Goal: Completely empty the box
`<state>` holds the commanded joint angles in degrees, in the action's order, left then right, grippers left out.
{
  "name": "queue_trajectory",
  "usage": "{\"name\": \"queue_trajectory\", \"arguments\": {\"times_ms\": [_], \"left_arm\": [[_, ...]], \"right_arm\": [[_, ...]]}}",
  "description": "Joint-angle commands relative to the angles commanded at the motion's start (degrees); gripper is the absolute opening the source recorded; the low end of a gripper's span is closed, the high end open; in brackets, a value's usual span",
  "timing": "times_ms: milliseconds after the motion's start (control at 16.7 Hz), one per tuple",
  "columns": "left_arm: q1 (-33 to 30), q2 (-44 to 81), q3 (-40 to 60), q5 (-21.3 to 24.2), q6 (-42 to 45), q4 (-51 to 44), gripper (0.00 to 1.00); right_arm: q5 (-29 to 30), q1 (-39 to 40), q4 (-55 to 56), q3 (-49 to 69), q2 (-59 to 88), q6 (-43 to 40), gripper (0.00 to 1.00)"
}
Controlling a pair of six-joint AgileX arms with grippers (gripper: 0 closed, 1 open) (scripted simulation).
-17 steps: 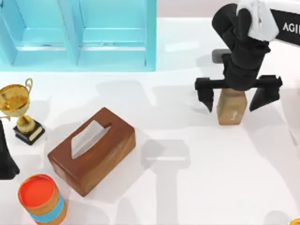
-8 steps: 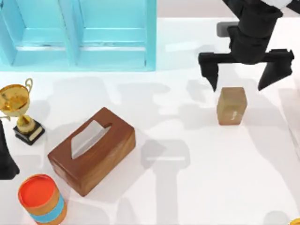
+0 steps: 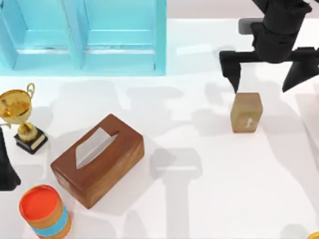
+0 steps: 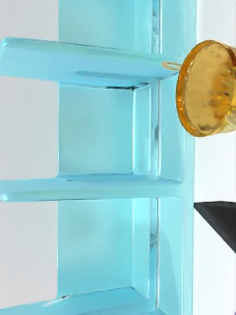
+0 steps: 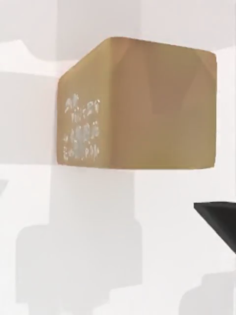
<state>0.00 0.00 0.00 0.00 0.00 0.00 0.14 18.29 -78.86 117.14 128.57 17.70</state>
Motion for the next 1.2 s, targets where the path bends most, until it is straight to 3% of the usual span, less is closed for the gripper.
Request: {"name": "queue_trajectory", "arguments": {"times_ms": [180,540,720,1200], "left_arm": [[0.00,0.00,0.00,0.00,0.00,0.00,1.00],[0.00,0.00,0.00,0.00,0.00,0.00,1.00],[0.00,0.00,0.00,0.00,0.00,0.00,1.00],[0.00,0.00,0.00,0.00,0.00,0.00,1.00]], "right_arm": [[-0.19,-7.39,-0.54,-1.74,-2.03,-7.01,1.00],[-0.39,-32.07,-1.42,-7.10,-8.84,-29.21,1.00],[-0.42,-40.64,-1.78,-9.61,-11.73,-37.66,1.00],[-0.37,-43.53,-1.69,-10.78,-12.80,-40.63,1.00]]}}
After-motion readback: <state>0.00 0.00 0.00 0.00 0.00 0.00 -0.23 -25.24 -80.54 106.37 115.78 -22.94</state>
